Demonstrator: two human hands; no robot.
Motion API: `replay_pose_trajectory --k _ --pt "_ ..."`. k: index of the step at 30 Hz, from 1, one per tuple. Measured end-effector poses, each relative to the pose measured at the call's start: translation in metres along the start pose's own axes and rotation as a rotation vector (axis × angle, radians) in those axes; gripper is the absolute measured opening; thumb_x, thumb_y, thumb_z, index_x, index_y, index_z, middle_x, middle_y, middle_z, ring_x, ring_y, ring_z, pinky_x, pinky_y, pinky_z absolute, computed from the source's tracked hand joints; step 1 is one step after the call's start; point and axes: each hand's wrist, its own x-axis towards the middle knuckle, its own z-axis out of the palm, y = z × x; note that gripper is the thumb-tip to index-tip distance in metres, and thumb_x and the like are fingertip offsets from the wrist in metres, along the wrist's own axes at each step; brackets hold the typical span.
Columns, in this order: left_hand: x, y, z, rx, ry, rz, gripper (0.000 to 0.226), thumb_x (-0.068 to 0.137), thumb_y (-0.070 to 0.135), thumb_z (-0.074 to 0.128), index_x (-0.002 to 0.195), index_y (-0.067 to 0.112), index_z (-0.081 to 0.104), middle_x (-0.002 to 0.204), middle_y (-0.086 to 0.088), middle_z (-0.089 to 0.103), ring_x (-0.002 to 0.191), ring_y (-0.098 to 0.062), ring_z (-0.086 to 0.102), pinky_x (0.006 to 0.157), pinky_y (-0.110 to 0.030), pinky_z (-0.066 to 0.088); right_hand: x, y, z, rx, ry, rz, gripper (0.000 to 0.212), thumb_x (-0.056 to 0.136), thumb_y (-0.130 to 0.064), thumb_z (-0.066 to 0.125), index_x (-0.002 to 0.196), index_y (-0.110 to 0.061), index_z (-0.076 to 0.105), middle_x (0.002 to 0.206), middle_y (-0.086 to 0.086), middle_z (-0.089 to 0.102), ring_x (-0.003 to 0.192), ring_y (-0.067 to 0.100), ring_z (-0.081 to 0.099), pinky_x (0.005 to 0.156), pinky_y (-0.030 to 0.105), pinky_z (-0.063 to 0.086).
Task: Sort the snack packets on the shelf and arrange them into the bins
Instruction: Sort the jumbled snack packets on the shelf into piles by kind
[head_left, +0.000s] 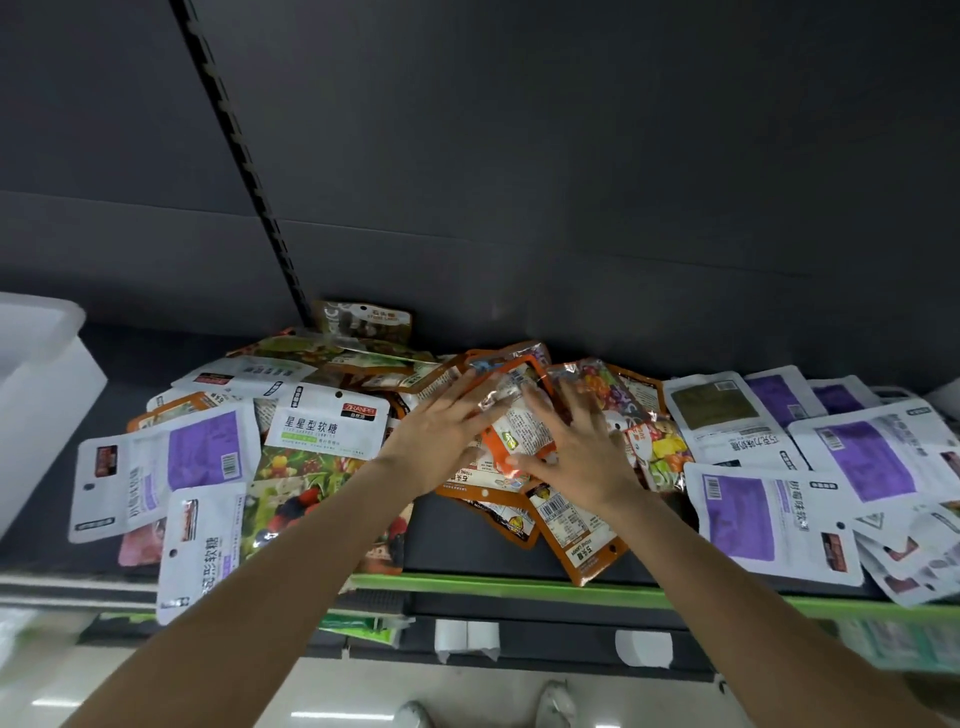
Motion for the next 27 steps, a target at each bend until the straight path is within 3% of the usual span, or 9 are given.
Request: replay_pose_trajectory --k 5,7,9,12,15,19,22,24,27 --pt "0.01 -0.001 -0.023 -0.116 0.163 -0.148 0.067 0.096 0.025 0.051 0.152 0.024 0.013 0.16 -0.001 -0.003 0.147 -0.019 -0.006 0.116 -0.032 0.002 0.012 0.002 -0.004 -0.074 0.072 0.044 0.083 0.088 -0.065 0.039 0.144 -0.042 -0.018 0.158 0.004 0.0 0.144 0.036 0.007 0.103 0.059 0.038" --pt "-0.004 -0.006 -0.022 -0.124 0.118 -0.211 0.081 0.092 0.04 0.056 0.152 0.02 0.005 0.16 -0.001 -0.001 0.147 -0.017 -0.005 0.117 -0.033 0.003 0.016 0.003 -0.004 -0.021 0.145 0.044 0.076 0.093 -0.053 0.041 0.149 -0.033 -0.008 0.155 0.008 0.017 0.141 0.033 0.02 0.097 0.053 0.046" --pt "-0.017 -0.007 -0.016 -0.072 -0.021 -0.21 0.1 0.082 0.061 0.058 0.152 0.019 0.0 0.16 -0.001 -0.004 0.146 -0.016 -0.01 0.117 -0.036 -0.003 0.017 0.005 0.0 0.104 0.185 0.026 0.076 0.097 -0.039 0.044 0.147 -0.038 -0.013 0.153 0.009 0.021 0.139 0.03 0.027 0.095 0.053 0.047" --pt "-0.021 -0.007 -0.006 0.009 -0.173 -0.174 0.116 0.067 0.078 0.056 0.152 0.023 -0.001 0.159 -0.001 -0.012 0.144 -0.019 -0.019 0.114 -0.041 -0.012 0.014 0.005 0.005 0.208 0.141 -0.028 0.08 0.098 -0.034 0.041 0.135 -0.056 -0.027 0.159 0.001 -0.001 0.145 0.033 0.008 0.103 0.067 0.031" --pt "-0.018 -0.007 -0.002 0.103 -0.199 -0.132 0.126 0.061 0.081 0.059 0.151 0.02 -0.003 0.16 -0.001 -0.006 0.145 -0.02 -0.016 0.116 -0.046 -0.007 0.011 0.001 0.007 0.035 -0.037 -0.006 0.088 0.085 -0.068 0.04 0.134 -0.052 -0.032 0.154 -0.004 -0.029 0.14 0.035 -0.024 0.107 0.069 0.005" --pt "-0.021 -0.008 -0.001 0.099 -0.179 -0.123 0.114 0.07 0.071 0.062 0.152 0.019 0.001 0.159 0.001 0.006 0.146 -0.019 -0.008 0.116 -0.044 -0.002 0.012 -0.004 0.006 -0.038 -0.055 0.008 0.116 0.072 -0.068 0.061 0.133 -0.047 -0.035 0.156 0.001 -0.022 0.143 0.039 -0.014 0.107 0.069 0.012" --pt "-0.02 -0.012 -0.004 0.034 -0.162 -0.103 0.098 0.078 0.058 0.063 0.151 0.021 0.009 0.159 0.003 0.01 0.146 -0.017 -0.004 0.117 -0.04 -0.001 0.009 0.003 -0.001 0.01 0.052 -0.02 0.102 0.083 -0.06 0.055 0.139 -0.045 -0.029 0.156 0.009 0.015 0.139 0.038 0.025 0.101 0.058 0.041" --pt "-0.021 -0.015 -0.007 0.003 -0.155 -0.077 0.083 0.085 0.05 0.06 0.15 0.023 0.017 0.159 0.005 0.013 0.147 -0.015 -0.005 0.118 -0.039 0.001 0.008 0.007 -0.007 0.081 0.138 -0.027 0.088 0.091 -0.052 0.049 0.146 -0.039 -0.018 0.144 0.014 0.035 0.125 0.034 0.045 0.093 0.049 0.049" --pt "-0.02 -0.02 -0.017 -0.084 -0.093 -0.097 0.063 0.092 0.046 0.051 0.147 0.024 0.03 0.155 0.005 0.027 0.146 -0.014 0.011 0.117 -0.035 0.015 0.01 0.009 -0.011 0.185 0.112 -0.069 0.083 0.093 -0.044 0.051 0.149 -0.035 -0.009 0.146 0.015 0.035 0.129 0.035 0.041 0.098 0.051 0.045"
